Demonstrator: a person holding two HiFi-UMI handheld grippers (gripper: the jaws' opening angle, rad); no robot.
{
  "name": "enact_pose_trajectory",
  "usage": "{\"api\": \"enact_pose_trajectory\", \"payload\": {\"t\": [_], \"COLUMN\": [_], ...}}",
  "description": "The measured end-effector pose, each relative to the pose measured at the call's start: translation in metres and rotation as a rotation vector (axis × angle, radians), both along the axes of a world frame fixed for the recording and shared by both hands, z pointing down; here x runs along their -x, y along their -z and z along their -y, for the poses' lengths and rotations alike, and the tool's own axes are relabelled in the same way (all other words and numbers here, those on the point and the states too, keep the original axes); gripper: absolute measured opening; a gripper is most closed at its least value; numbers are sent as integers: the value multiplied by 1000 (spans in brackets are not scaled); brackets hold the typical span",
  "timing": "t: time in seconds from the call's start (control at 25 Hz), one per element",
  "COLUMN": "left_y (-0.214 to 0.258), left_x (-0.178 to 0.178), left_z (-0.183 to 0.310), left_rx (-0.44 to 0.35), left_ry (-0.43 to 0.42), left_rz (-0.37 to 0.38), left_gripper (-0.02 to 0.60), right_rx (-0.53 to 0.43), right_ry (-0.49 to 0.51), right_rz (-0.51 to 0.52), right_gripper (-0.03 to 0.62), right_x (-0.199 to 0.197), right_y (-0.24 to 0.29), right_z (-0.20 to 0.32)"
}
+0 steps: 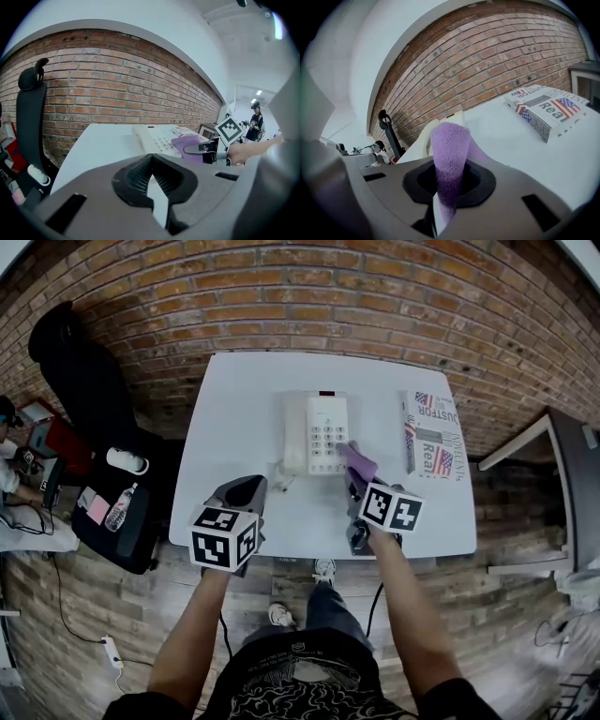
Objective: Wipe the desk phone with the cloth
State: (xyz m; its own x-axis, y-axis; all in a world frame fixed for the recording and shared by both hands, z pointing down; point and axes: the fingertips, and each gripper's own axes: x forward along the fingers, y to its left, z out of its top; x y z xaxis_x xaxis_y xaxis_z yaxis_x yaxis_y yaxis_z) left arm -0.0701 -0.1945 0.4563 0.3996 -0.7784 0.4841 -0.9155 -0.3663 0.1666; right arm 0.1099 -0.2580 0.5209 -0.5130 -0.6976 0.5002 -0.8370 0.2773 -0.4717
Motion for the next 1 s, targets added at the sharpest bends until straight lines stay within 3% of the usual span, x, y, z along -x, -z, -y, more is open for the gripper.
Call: {"api": "enact_pose_trajectory", "payload": {"t": [0.56, 1.0], "left_y": [-7, -11], "left_x": [18, 41], "left_z": [-32, -44], "left_rx": [7, 9], "left_ry": [8, 8], "left_rz": [6, 6], "left_gripper": [6, 6], "right_rx": [-5, -8], "right_ry": [-19, 7], "right_rz": [129, 159], "right_gripper": [48, 48], "right_x": [46, 88], "right_y": [-1, -3], "right_z": [-25, -42]}}
